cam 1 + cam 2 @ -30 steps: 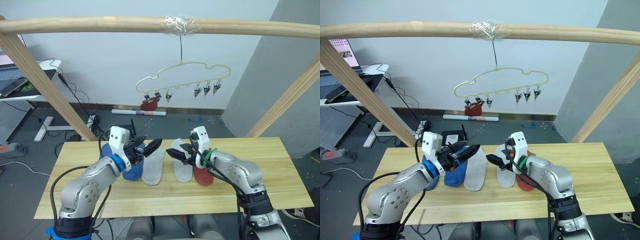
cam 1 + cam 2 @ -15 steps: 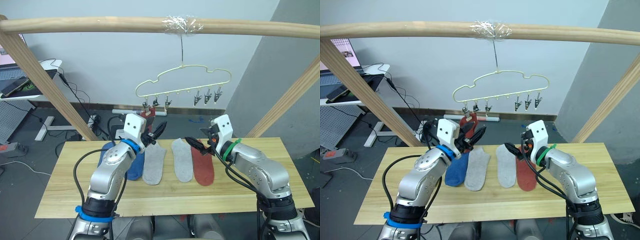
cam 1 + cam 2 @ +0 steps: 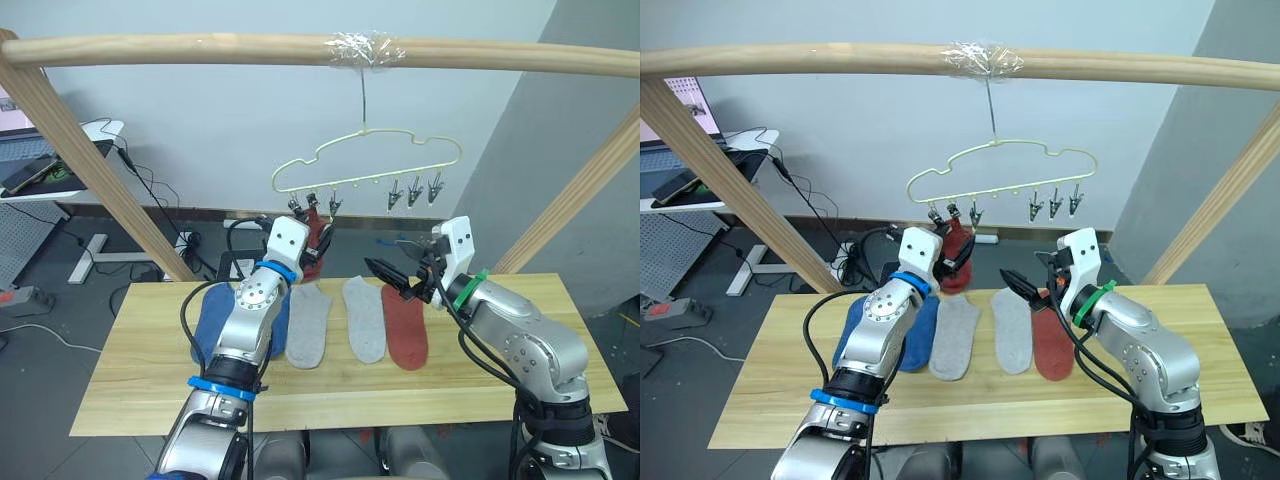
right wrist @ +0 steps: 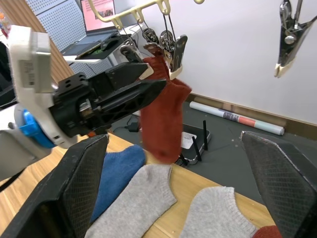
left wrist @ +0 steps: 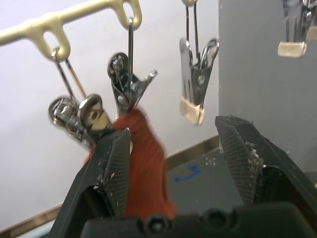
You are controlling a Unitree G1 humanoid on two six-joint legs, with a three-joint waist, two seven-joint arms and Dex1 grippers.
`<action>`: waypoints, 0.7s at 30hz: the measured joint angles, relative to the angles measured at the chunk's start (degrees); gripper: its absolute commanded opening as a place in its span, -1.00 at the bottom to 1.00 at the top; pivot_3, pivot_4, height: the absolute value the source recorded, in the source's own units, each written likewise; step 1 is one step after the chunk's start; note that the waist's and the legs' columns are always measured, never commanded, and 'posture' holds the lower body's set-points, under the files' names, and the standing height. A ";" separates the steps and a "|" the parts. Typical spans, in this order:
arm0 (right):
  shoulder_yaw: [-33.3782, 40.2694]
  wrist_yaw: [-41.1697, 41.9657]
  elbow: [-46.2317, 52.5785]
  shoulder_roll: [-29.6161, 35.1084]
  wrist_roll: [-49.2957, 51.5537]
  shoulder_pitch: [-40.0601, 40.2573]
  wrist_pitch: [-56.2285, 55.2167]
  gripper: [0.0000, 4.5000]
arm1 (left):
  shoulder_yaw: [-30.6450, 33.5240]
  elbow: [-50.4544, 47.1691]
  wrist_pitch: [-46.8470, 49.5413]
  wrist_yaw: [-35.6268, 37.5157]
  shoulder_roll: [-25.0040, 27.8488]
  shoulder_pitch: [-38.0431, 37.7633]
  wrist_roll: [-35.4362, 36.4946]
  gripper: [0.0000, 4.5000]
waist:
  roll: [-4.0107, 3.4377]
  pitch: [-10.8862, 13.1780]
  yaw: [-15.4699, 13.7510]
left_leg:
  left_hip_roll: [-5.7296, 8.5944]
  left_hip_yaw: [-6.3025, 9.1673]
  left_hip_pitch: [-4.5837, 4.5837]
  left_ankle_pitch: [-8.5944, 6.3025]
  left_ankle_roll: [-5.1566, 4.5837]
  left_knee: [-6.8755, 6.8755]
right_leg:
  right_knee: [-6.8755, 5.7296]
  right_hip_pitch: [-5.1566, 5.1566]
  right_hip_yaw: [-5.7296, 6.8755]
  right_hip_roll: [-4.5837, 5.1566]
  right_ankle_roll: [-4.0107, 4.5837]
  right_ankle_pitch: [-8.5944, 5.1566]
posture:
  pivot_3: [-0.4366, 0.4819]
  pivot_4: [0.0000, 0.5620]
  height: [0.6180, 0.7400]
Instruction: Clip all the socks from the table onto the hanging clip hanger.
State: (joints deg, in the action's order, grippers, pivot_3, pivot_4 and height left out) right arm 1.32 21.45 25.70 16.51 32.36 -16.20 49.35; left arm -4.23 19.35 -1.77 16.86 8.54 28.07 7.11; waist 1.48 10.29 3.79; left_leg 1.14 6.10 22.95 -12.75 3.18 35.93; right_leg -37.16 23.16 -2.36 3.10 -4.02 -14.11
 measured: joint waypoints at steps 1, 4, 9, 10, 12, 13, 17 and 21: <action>0.18 -0.34 0.07 -0.15 0.38 0.03 0.06 1.00 | 0.15 1.11 -0.58 0.01 -0.23 0.72 -0.11 0.33 | 0.00 0.00 0.12 | 0.00 0.00 0.00 0.00 -0.01 0.02 | -0.01 0.00 -0.01 0.00 -0.02 0.01 | -0.40 -0.44 1.00; 0.29 -0.85 0.53 -0.26 0.50 0.04 0.12 1.00 | 0.92 3.63 -2.38 -0.11 -1.24 2.57 -0.39 0.33 | 0.00 0.00 0.41 | 0.01 -0.01 0.01 0.01 -0.02 0.05 | 0.00 -0.02 -0.03 0.00 -0.06 0.04 | -0.41 -0.43 1.00; 0.37 -1.62 0.62 -0.24 0.50 0.17 0.12 1.00 | 1.99 6.84 -4.83 -0.53 -1.91 5.09 -0.81 0.33 | 0.00 0.00 1.16 | 0.01 -0.01 0.01 0.01 -0.02 0.04 | 0.00 -0.02 -0.03 0.00 -0.03 0.07 | -0.42 -0.44 1.00; 0.37 -1.68 0.62 -0.25 0.51 0.17 0.12 1.00 | 2.13 7.31 -5.16 -0.45 -1.99 5.46 -0.83 0.33 | 0.00 0.00 1.23 | 0.01 -0.01 0.01 0.01 -0.02 0.04 | 0.00 -0.02 -0.03 0.00 -0.03 0.07 | -0.42 -0.45 1.00; 0.37 -1.76 0.62 -0.25 0.50 0.17 0.12 1.00 | 2.26 7.76 -5.47 0.15 -2.13 5.63 -0.77 0.33 | 0.00 0.00 1.31 | 0.01 -0.02 0.01 0.01 -0.02 0.04 | 0.00 -0.02 -0.04 0.00 -0.03 0.07 | -0.42 -0.45 1.00; 0.40 -1.79 0.62 -0.25 0.49 0.17 0.10 1.00 | 2.26 7.83 -5.44 0.77 -2.32 5.61 -0.58 0.33 | 0.00 0.00 1.36 | 0.01 -0.02 0.01 0.01 -0.02 0.04 | 0.00 -0.02 -0.04 0.00 -0.04 0.07 | -0.42 -0.45 1.00; 0.45 -1.95 0.62 -0.27 0.47 0.15 -0.02 1.00 | 2.24 6.31 -3.70 4.42 -3.47 4.13 1.61 0.33 | 0.00 0.00 1.38 | 0.01 -0.02 0.01 0.01 -0.02 0.04 | -0.01 -0.02 -0.05 0.00 -0.03 0.07 | -0.42 -0.44 1.00; 0.70 -2.72 0.61 -0.61 0.46 0.12 -0.08 1.00 | 1.89 3.36 -0.57 6.88 -3.72 1.57 2.99 0.33 | 0.00 0.00 1.40 | 0.00 -0.01 0.00 0.02 -0.03 0.05 | -0.04 -0.01 -0.04 -0.01 -0.03 0.07 | -0.41 -0.45 1.00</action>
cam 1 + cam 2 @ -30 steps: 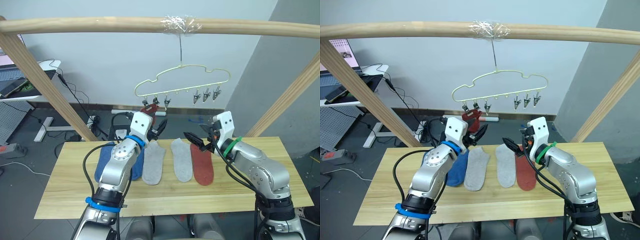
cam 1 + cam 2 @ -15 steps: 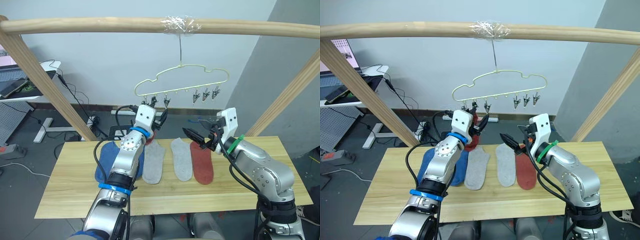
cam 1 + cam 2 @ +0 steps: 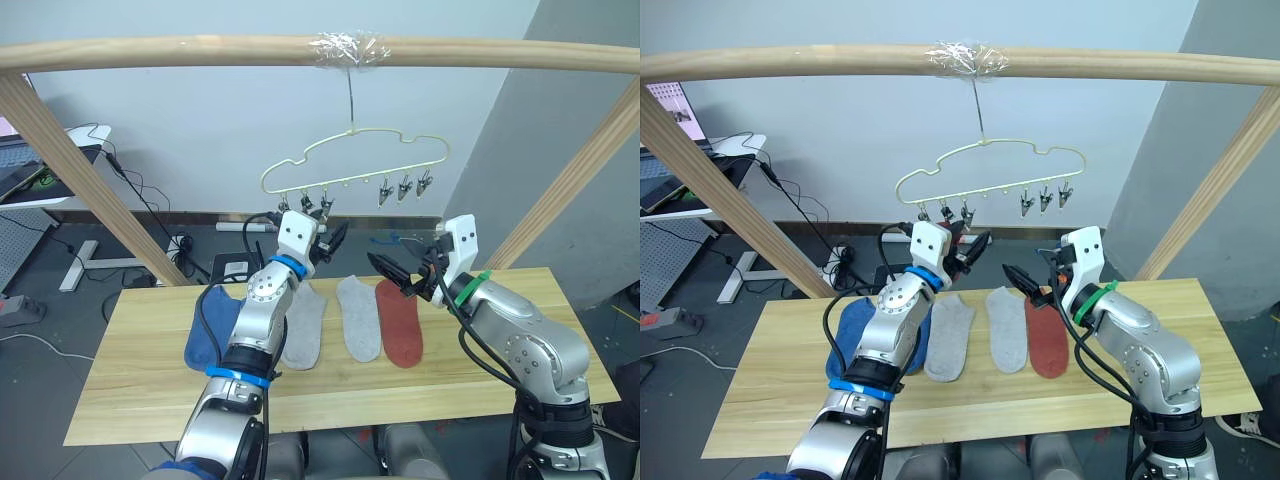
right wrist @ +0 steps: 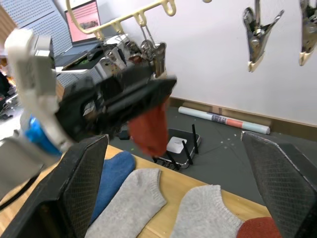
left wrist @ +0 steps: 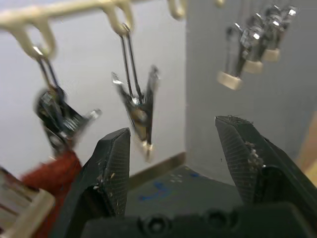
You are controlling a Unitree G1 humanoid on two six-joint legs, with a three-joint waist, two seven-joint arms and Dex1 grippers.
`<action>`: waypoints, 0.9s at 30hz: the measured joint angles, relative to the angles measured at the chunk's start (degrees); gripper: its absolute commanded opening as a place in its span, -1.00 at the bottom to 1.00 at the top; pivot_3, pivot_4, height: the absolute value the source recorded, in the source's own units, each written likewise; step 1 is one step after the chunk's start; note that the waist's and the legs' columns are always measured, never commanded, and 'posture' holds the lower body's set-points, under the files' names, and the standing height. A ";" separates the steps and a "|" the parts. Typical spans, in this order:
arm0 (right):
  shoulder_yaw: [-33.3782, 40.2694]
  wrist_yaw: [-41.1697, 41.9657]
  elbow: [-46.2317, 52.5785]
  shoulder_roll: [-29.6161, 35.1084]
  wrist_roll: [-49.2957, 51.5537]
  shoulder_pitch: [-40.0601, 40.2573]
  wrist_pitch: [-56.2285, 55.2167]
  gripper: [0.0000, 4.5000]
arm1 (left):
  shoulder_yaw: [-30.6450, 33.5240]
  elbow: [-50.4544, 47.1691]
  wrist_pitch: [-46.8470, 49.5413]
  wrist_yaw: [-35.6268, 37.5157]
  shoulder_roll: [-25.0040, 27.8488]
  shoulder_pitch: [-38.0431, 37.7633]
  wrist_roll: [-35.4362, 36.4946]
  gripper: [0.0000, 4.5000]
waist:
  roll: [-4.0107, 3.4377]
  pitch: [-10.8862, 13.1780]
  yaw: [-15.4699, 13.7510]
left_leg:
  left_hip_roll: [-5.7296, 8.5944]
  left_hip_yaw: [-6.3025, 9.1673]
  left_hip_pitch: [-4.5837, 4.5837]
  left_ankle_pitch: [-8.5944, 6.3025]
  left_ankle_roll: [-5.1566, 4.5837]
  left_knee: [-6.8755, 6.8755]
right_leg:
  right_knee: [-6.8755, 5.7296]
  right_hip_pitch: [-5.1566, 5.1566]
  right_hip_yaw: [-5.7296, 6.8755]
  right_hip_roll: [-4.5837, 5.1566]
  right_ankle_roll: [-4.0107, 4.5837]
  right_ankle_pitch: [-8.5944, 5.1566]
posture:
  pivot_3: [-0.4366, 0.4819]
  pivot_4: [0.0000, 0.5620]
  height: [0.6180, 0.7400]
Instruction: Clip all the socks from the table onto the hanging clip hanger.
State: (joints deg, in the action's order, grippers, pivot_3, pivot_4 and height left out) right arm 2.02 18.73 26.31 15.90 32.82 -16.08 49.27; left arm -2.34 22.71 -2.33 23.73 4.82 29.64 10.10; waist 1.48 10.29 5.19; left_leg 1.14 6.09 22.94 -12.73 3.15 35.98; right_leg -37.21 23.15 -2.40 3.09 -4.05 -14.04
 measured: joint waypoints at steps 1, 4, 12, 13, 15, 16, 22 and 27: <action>0.00 -0.06 0.00 -0.05 0.00 0.00 0.00 1.00 | 0.06 -0.41 0.54 -0.13 0.16 -0.18 -0.05 0.33 | 0.00 0.00 0.00 | 0.00 0.00 0.00 0.00 -0.01 0.01 | -0.01 0.00 0.00 0.00 -0.01 0.00 | -0.41 -0.45 1.00; 0.01 -0.09 -0.01 -0.10 -0.02 -0.01 -0.08 1.00 | 0.35 -1.28 0.71 -0.80 0.74 -0.87 -0.52 0.33 | 0.00 0.00 -0.01 | 0.00 0.00 -0.01 0.01 -0.02 0.02 | -0.02 0.00 -0.01 0.00 -0.02 0.00 | -0.41 -0.45 1.00; 0.00 -0.08 -0.05 -0.09 -0.05 -0.20 -0.58 1.00 | 1.64 -1.74 -2.18 -6.36 1.41 -1.03 -3.99 0.33 | 0.00 0.00 -0.03 | 0.00 0.00 0.00 0.01 -0.02 0.03 | -0.02 0.00 -0.01 0.00 0.01 0.02 | -0.42 -0.46 1.00; 0.00 -0.07 -0.05 -0.09 -0.06 -0.24 -0.64 1.00 | 1.70 -1.74 -2.44 -6.92 1.39 -1.03 -4.28 0.33 | 0.00 0.00 -0.03 | 0.01 0.00 0.00 0.01 -0.02 0.03 | -0.02 0.00 -0.01 0.00 0.01 0.02 | -0.42 -0.46 1.00; 0.00 -0.08 -0.05 -0.09 -0.06 -0.30 -0.69 1.00 | 1.71 -1.74 -3.13 -7.44 1.27 -1.03 -4.69 0.33 | 0.00 0.00 -0.03 | 0.01 -0.01 0.00 0.01 -0.02 0.03 | -0.02 0.00 -0.01 0.00 0.00 0.03 | -0.43 -0.46 1.00; 0.00 -0.08 -0.05 -0.09 -0.06 -0.31 -0.73 1.00 | 1.70 -1.74 -3.22 -7.66 1.20 -1.03 -4.73 0.33 | 0.00 0.00 -0.02 | 0.01 -0.01 0.00 0.01 -0.02 0.03 | -0.02 0.00 -0.01 0.00 0.00 0.03 | -0.43 -0.46 1.00; 0.00 -0.12 -0.05 -0.09 -0.06 -0.32 -0.86 1.00 | 1.71 -1.74 -3.39 -8.40 1.10 -1.01 -4.79 0.33 | 0.00 0.00 -0.01 | 0.01 -0.01 0.00 0.01 -0.02 0.03 | -0.02 0.00 -0.01 0.00 0.00 0.03 | -0.43 -0.47 1.00; 0.00 -0.21 -0.05 -0.16 -0.07 -0.32 -1.11 1.00 | 1.61 -2.07 -3.42 -8.30 1.07 -1.18 -4.85 0.33 | 0.00 0.00 0.01 | 0.01 -0.01 0.00 0.02 -0.02 0.03 | -0.03 0.00 -0.01 0.00 0.00 0.03 | -0.44 -0.47 1.00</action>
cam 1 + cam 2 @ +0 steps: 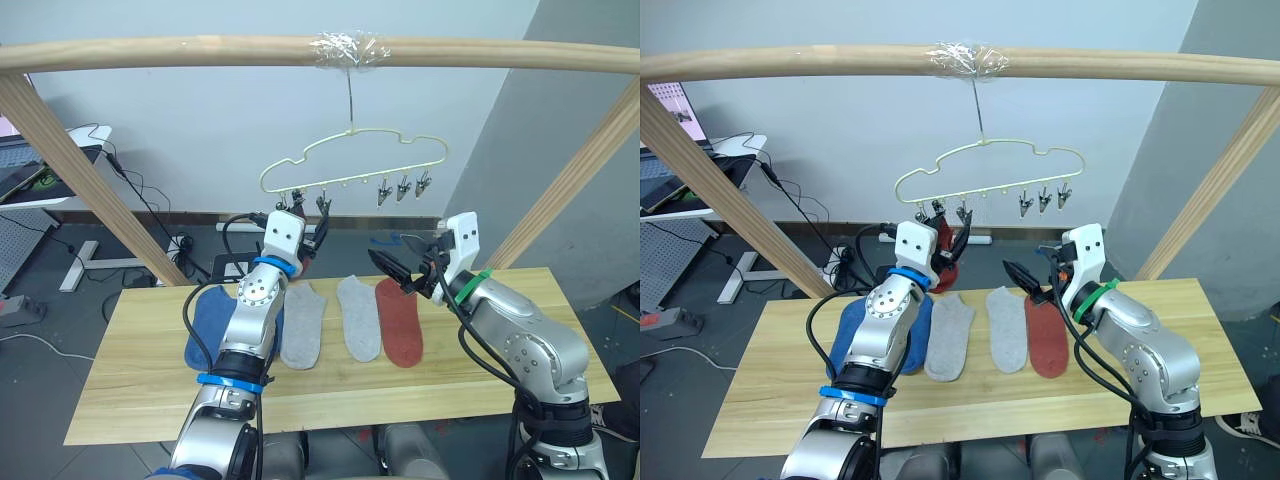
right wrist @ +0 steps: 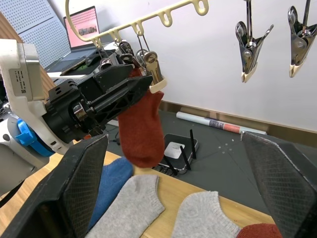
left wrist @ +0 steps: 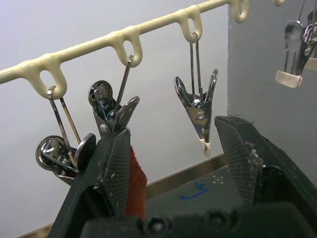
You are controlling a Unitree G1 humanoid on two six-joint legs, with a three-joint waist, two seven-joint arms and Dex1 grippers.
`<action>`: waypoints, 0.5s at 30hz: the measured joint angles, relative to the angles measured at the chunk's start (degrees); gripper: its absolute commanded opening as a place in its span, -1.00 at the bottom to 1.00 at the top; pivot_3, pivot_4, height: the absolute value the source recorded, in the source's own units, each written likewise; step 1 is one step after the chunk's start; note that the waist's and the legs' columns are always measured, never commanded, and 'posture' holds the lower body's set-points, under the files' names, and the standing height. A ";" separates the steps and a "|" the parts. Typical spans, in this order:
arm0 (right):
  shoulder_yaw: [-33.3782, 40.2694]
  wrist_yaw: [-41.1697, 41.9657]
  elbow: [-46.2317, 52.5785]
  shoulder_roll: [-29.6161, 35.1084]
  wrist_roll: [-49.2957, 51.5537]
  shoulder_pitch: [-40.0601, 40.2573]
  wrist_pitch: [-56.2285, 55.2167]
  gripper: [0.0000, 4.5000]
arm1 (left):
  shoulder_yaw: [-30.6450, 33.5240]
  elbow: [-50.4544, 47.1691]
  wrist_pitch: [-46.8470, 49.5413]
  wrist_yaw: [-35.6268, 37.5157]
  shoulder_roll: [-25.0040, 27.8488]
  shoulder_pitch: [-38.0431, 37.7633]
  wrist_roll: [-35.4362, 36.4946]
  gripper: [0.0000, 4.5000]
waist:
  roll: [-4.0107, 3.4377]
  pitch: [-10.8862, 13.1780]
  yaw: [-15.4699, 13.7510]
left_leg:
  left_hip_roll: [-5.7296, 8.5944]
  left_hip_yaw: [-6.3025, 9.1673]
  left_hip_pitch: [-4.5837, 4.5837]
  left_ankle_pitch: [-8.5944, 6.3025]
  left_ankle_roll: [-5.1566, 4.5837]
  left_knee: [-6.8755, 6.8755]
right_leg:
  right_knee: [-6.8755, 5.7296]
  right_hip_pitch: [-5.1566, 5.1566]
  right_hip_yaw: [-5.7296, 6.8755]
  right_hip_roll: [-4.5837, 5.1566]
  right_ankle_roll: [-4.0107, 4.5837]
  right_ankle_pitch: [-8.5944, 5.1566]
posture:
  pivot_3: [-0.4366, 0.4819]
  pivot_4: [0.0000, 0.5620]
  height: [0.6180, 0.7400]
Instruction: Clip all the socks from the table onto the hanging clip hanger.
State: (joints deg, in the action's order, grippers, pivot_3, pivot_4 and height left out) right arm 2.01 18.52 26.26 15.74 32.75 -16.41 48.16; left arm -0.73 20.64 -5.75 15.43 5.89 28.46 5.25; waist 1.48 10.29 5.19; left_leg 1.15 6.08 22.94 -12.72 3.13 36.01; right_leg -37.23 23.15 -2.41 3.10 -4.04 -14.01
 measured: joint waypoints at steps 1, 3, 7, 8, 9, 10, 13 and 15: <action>0.00 -0.01 0.00 -0.04 0.00 0.00 -0.04 1.00 | -0.02 -0.63 0.05 0.07 -0.02 -0.46 0.02 0.33 | 0.00 0.00 0.01 | 0.00 0.00 0.00 0.00 0.00 0.00 | 0.00 0.00 0.00 0.00 0.00 0.00 | -0.43 -0.48 1.00; -0.01 -0.04 0.00 -0.06 -0.03 -0.01 -0.08 1.00 | -0.09 -1.53 0.26 0.22 -0.14 -1.48 0.03 0.33 | 0.00 0.00 0.02 | 0.00 0.00 0.00 0.00 0.00 0.00 | 0.00 0.00 -0.01 0.00 0.00 0.00 | -0.43 -0.48 1.00; -0.02 -0.03 0.00 -0.09 -0.04 -0.01 -0.20 1.00 | -0.14 -2.98 0.38 -0.37 -0.71 -3.14 -0.26 0.33 | 0.00 0.00 0.00 | 0.00 0.00 0.00 0.00 0.00 0.02 | -0.01 0.00 -0.01 0.00 0.00 0.01 | -0.43 -0.49 1.00; -0.02 -0.02 0.00 -0.09 -0.04 -0.01 -0.23 1.00 | -0.12 -3.10 0.38 -0.84 -0.74 -3.14 -0.53 0.33 | 0.00 0.00 -0.01 | 0.00 0.00 0.00 0.00 0.00 0.03 | -0.02 0.00 -0.01 0.00 0.00 0.01 | -0.42 -0.50 1.00; -0.02 -0.01 0.00 -0.08 -0.05 -0.01 -0.27 1.00 | -0.09 -3.24 0.38 -1.18 -0.78 -3.14 -0.80 0.33 | -0.01 -0.01 -0.01 | 0.00 0.00 -0.01 0.01 -0.01 0.03 | -0.02 0.00 -0.01 0.00 0.00 0.02 | -0.42 -0.50 1.00; -0.03 0.00 0.00 -0.08 -0.06 -0.01 -0.32 1.00 | -0.08 -3.37 0.38 -1.38 -0.86 -3.14 -1.03 0.33 | -0.01 -0.01 -0.01 | 0.00 -0.01 -0.01 0.01 -0.01 0.03 | -0.03 0.00 -0.01 0.00 0.00 0.03 | -0.42 -0.50 1.00; -0.08 0.04 -0.04 -0.08 -0.07 -0.05 -0.40 1.00 | -0.14 -3.98 0.38 -2.16 -1.24 -3.14 -1.32 0.33 | -0.01 -0.01 -0.01 | 0.00 -0.01 0.00 0.01 -0.01 0.04 | -0.03 0.00 -0.01 0.00 0.00 0.03 | -0.42 -0.51 1.00; -0.08 0.04 -0.14 -0.08 -0.09 -0.13 -0.46 1.00 | -0.12 -4.38 0.32 -2.52 -1.44 -3.07 -1.53 0.33 | -0.01 -0.01 -0.01 | 0.00 -0.01 0.00 0.01 -0.01 0.04 | -0.03 0.00 -0.01 0.00 0.00 0.03 | -0.42 -0.51 1.00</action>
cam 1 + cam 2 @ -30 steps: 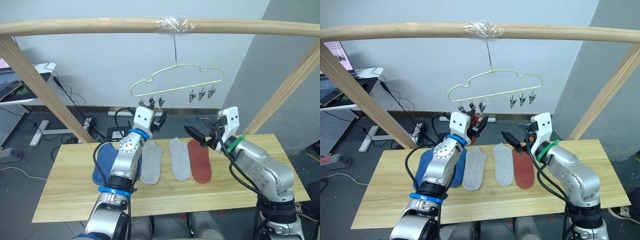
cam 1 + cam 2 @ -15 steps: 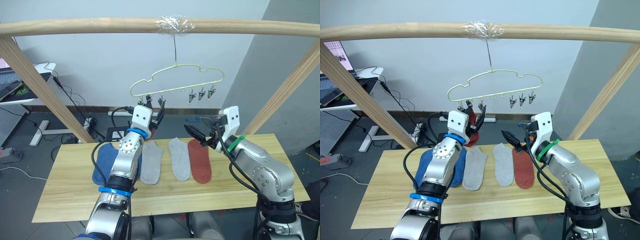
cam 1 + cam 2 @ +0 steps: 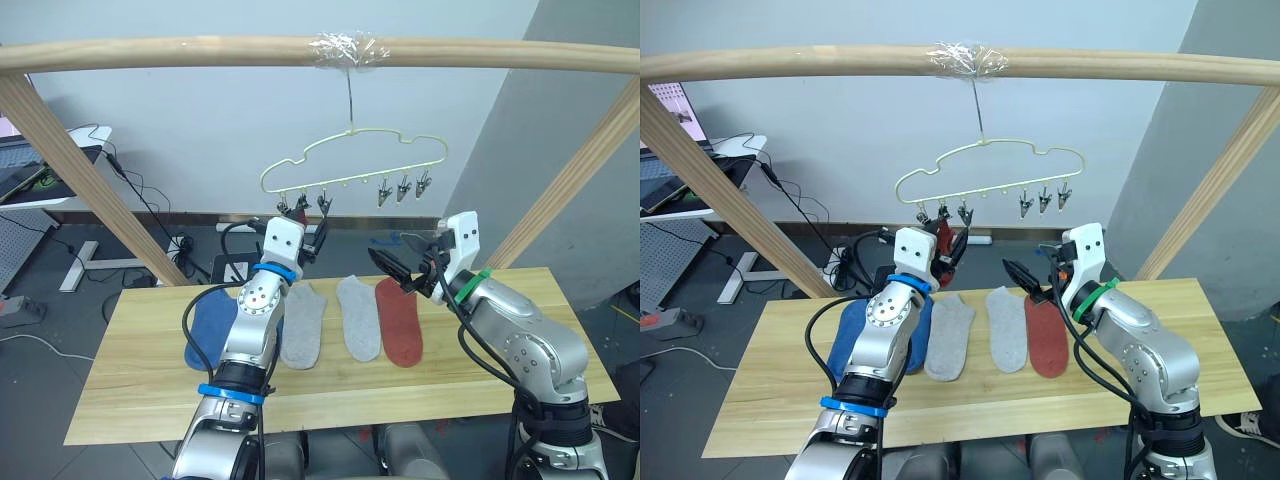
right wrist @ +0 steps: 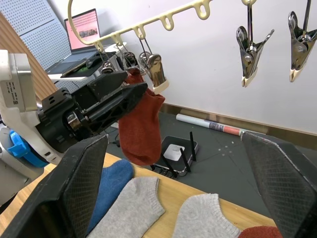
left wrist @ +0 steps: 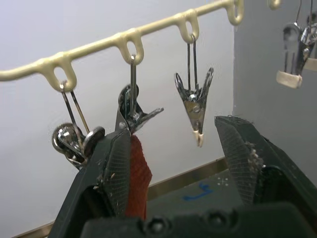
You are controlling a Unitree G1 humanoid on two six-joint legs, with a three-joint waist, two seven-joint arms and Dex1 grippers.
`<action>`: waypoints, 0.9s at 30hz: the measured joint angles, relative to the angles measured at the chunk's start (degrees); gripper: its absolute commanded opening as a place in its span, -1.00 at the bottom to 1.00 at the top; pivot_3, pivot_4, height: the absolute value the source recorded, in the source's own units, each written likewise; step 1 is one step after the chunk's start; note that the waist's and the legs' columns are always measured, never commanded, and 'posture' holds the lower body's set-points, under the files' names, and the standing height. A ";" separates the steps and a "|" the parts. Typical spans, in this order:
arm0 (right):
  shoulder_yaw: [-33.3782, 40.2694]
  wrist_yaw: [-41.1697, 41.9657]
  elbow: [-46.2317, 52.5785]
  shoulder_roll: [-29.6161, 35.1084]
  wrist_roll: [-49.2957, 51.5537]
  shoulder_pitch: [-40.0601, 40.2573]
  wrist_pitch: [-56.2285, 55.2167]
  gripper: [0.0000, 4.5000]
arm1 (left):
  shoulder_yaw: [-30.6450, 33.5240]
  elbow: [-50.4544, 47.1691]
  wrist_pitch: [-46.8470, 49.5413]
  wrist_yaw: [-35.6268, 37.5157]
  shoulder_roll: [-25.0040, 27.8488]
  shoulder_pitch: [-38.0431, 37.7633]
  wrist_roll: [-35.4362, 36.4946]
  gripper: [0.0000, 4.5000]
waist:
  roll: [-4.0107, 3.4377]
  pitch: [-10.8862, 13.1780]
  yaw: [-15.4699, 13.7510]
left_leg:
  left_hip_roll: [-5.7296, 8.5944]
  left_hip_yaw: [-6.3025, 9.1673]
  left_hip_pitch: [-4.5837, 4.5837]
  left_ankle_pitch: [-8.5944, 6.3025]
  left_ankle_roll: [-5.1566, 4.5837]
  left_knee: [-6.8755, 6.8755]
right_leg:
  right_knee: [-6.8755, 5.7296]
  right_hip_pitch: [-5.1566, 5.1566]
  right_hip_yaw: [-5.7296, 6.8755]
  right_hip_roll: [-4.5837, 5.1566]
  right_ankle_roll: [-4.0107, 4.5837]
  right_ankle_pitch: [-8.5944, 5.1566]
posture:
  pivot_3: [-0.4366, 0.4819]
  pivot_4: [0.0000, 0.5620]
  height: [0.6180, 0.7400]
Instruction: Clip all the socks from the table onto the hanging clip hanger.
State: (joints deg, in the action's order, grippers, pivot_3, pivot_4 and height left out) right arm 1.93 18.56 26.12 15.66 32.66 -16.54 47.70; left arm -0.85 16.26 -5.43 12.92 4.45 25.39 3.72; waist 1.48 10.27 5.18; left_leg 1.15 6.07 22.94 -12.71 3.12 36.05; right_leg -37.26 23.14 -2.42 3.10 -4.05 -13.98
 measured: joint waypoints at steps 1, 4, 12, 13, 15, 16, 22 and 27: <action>0.00 0.00 0.00 0.00 0.00 -0.02 -0.03 1.00 | 0.02 0.01 -0.01 -0.28 -0.12 0.04 -0.17 0.33 | 0.00 0.00 0.00 | 0.00 0.00 0.00 0.00 0.00 0.00 | 0.00 0.00 0.00 0.00 0.00 0.00 | -0.42 -0.51 1.00; 0.00 0.00 0.00 0.01 -0.01 -0.03 -0.06 1.00 | 0.07 0.80 -0.31 -1.20 -0.23 0.78 -0.63 0.33 | 0.00 0.00 0.01 | 0.00 0.00 0.00 0.00 0.00 0.01 | -0.01 0.00 0.00 0.00 0.00 0.00 | -0.45 -0.54 1.00; -0.40 -0.10 0.00 -0.04 -0.04 -0.04 -0.12 1.00 | 0.20 7.50 -2.26 0.19 -1.13 6.51 0.22 0.33 | 0.00 -0.03 0.40 | 0.02 -0.02 0.00 0.02 -0.02 0.03 | -0.02 0.00 -0.02 0.00 -0.03 0.04 | -0.46 -0.55 1.00; -0.47 -0.11 0.00 -0.04 -0.04 -0.04 -0.12 1.00 | 0.21 8.16 -2.47 0.62 -1.31 6.86 0.50 0.33 | 0.00 -0.03 0.50 | 0.02 -0.02 0.00 0.02 -0.02 0.03 | -0.02 0.00 -0.02 0.00 -0.03 0.04 | -0.47 -0.55 1.00; -0.54 -0.14 0.00 -0.04 -0.04 -0.04 -0.13 1.00 | 0.21 8.93 -2.52 1.76 -1.43 7.32 0.93 0.33 | 0.00 -0.03 0.67 | 0.02 -0.02 0.00 0.02 -0.02 0.03 | -0.02 0.00 -0.02 0.00 -0.02 0.04 | -0.47 -0.55 1.00; -0.54 -0.17 0.00 -0.04 -0.04 -0.04 -0.13 1.00 | 0.25 8.99 -2.52 2.22 -1.42 7.35 1.10 0.33 | 0.00 -0.03 0.76 | 0.02 -0.02 0.00 0.02 -0.02 0.03 | -0.03 0.00 -0.02 0.00 -0.03 0.04 | -0.47 -0.54 1.00; -0.54 -0.60 0.01 -0.05 -0.03 -0.02 -0.15 1.00 | 0.25 7.26 -2.36 2.94 -1.07 5.54 1.66 0.33 | 0.00 -0.03 1.30 | 0.01 -0.01 -0.01 0.03 -0.03 0.04 | -0.05 0.00 -0.03 0.00 -0.02 0.04 | -0.47 -0.53 1.00; -0.49 -0.92 0.31 0.52 0.02 0.11 -0.14 1.00 | -0.20 -1.00 0.71 2.94 -0.68 -0.90 1.69 0.33 | -0.01 -0.03 1.39 | 0.01 -0.02 -0.01 0.03 -0.03 0.04 | -0.08 0.00 -0.06 0.00 -0.02 0.04 | -0.46 -0.50 1.00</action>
State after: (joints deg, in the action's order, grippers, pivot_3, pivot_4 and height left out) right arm 1.44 17.64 26.43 16.18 32.68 -16.43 47.56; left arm -1.05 15.26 -4.72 15.86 3.77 24.49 5.40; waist 1.47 10.24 6.58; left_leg 1.16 6.06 22.92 -12.68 3.08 36.09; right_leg -37.34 23.15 -2.48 3.10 -4.07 -13.94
